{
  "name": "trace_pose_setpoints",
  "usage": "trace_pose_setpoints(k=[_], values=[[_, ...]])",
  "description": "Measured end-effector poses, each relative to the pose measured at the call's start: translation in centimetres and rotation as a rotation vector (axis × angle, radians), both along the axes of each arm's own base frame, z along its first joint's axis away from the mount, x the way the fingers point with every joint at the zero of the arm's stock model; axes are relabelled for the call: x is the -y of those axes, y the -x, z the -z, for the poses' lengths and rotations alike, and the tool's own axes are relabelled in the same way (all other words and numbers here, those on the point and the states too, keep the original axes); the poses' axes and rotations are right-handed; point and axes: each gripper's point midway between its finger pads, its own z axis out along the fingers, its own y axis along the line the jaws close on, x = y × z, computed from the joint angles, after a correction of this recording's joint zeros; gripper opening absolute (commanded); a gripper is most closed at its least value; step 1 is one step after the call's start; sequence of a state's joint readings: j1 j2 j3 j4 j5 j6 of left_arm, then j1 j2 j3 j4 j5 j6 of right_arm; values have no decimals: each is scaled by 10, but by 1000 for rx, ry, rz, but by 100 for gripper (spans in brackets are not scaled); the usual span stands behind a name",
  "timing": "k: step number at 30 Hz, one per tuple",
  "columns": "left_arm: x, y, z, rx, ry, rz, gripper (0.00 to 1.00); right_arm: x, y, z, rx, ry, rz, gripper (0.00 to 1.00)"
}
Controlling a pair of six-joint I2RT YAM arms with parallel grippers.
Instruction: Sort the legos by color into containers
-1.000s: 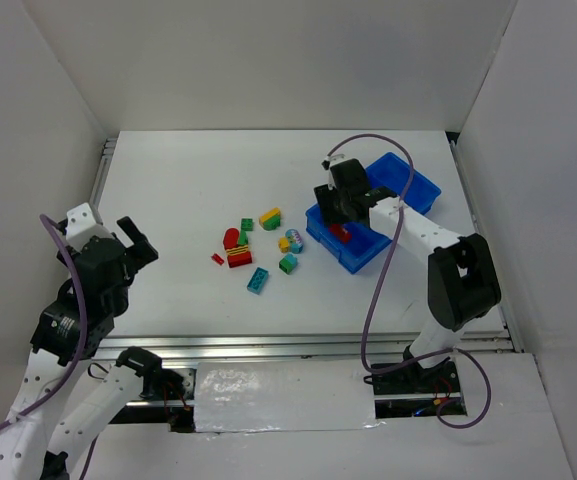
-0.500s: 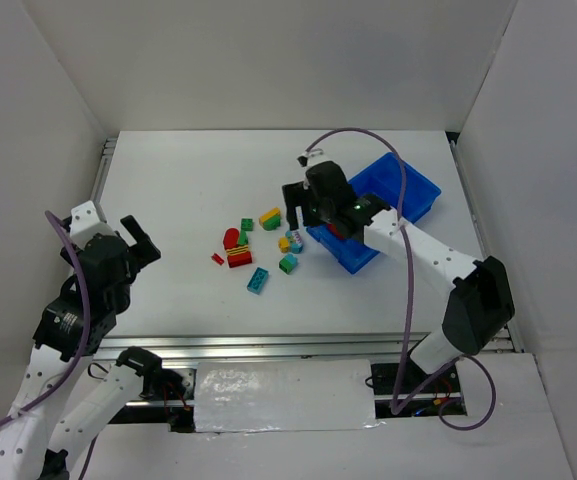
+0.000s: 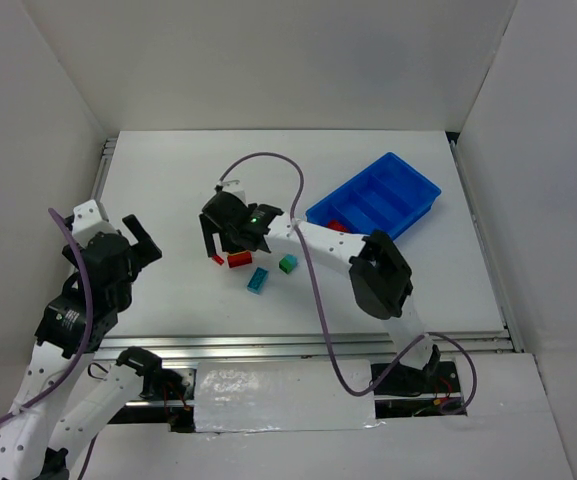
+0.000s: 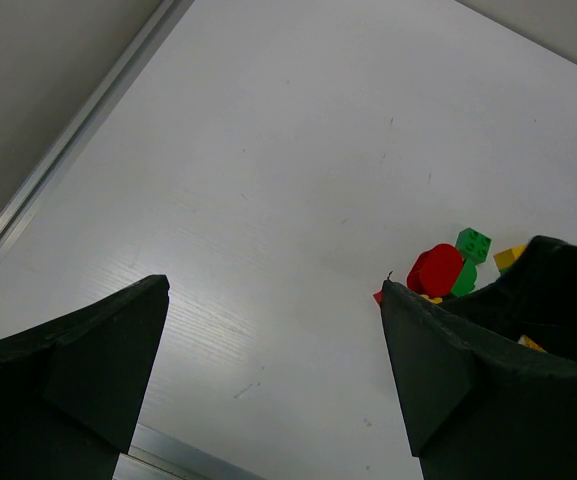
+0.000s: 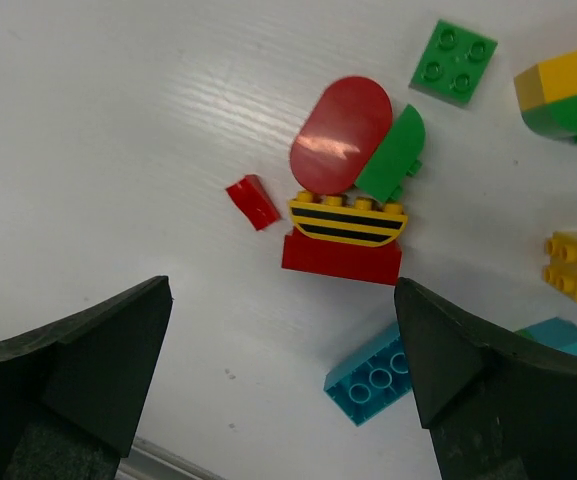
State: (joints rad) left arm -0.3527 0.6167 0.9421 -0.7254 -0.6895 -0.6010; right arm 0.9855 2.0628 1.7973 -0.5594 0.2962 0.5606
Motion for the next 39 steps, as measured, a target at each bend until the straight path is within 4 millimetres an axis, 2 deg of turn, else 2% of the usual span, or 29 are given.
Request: trace_pose_setpoints(k=[3,5,8,19,26,29,31,33,34,39], values=[[0,0,0,-1,0,1,99,1,-1,30,-48,69,24,100],[0,0,0,-1,0,2,99,2,-6,39,-62,100,47,99],[1,0,0,-1,0,3,99,1,-10,45,-71,111,69,100],[2,0,0,-2,3,10,99,3,-1,66,-128,128,57,97],[2,0,0,-2,3,10,100,7,0,99,-161,178,70,92],[2,0,0,-2,3,10,99,8,0,104,-163,189,74,69],[2,-1,0,-2,3,11,100,9,-1,104,-158,190,77,61],[3,-1,1,-2,4,13,100,8,-3,106,-148,186,83,32],[3,-1,1,-2,4,13,99,9,-4,106,-143,183,86,22],[3,-1,1,-4,5,17,100,18,1,104,-120,180,69,18]])
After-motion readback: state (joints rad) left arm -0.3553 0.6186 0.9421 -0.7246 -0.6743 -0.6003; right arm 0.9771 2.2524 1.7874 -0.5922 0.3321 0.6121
